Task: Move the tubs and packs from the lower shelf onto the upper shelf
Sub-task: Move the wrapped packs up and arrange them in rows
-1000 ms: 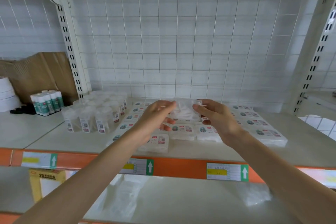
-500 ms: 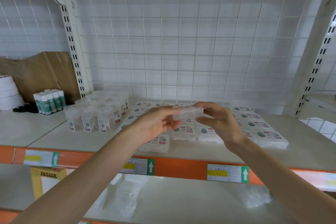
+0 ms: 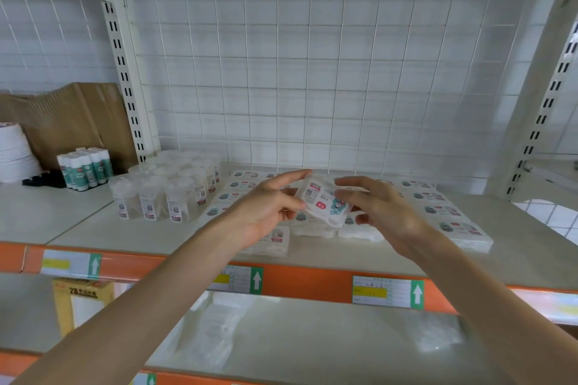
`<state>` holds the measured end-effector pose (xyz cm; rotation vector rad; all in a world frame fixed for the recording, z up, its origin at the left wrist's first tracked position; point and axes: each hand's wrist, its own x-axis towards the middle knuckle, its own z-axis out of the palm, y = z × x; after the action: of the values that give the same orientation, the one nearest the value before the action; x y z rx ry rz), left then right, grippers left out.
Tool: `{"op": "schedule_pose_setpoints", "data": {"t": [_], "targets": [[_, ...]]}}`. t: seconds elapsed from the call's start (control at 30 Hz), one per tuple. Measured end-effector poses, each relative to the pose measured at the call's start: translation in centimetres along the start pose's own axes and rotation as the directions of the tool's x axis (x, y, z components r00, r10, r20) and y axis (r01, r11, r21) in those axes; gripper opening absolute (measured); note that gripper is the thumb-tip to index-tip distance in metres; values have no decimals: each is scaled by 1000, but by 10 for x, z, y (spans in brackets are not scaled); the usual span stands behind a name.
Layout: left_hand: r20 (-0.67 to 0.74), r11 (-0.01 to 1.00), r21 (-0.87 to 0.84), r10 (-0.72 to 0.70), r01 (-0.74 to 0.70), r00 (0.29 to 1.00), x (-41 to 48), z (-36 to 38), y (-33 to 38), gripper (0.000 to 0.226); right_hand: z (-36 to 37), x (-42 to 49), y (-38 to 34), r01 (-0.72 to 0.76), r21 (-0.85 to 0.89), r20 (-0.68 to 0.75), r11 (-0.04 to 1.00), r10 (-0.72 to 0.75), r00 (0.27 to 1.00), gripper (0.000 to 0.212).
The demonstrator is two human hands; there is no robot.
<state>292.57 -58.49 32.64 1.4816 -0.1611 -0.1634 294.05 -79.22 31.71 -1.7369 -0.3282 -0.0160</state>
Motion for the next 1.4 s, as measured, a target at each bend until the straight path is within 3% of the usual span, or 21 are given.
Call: {"op": "schedule_pose_setpoints", "data": {"t": [0.17,0.4,0.53,0.7,0.83,0.93,1.03,1.2,1.3,1.4], "targets": [[-95,999,-14,33,-35,995,3,2,-9,42,5,-1,10,12,78,-44,997,-9,999,24],[-10,1000,25,17,-17,1000,0,8,-17,28,11,-6,8,49,146,-89,988,-36,995,25],[-60,998,24,54,-53,997,-1,12,-22,31,16,-10,9,55,146,-110,988,-39,993,27],[-158,974,163,181,-155,971,-3,7,-19,34,23,-15,16,91,-1,-77,996,-91,993,54],[-136,943,277,227,-183,964,-5,4,-13,23,16,-15,16,313,-347,-70,884,-357,931,79],[-74,927,337,202,-166,977,-6,2,-11,20,11,-14,14,483,-512,105,710,-506,856,60],[-14,911,383,173,-155,985,-7,2,-13,21,11,-16,16,546,-559,225,624,-520,824,44],[4,897,420,151,-139,988,-13,2,-12,18,10,-20,20,556,-577,231,598,-534,814,41],[3,772,599,261,-211,965,-20,-3,-15,28,8,-21,26,507,-598,172,621,-519,837,41],[89,528,783,426,-327,900,-30,-15,-28,34,5,-24,32,449,-636,137,628,-481,866,43]]}}
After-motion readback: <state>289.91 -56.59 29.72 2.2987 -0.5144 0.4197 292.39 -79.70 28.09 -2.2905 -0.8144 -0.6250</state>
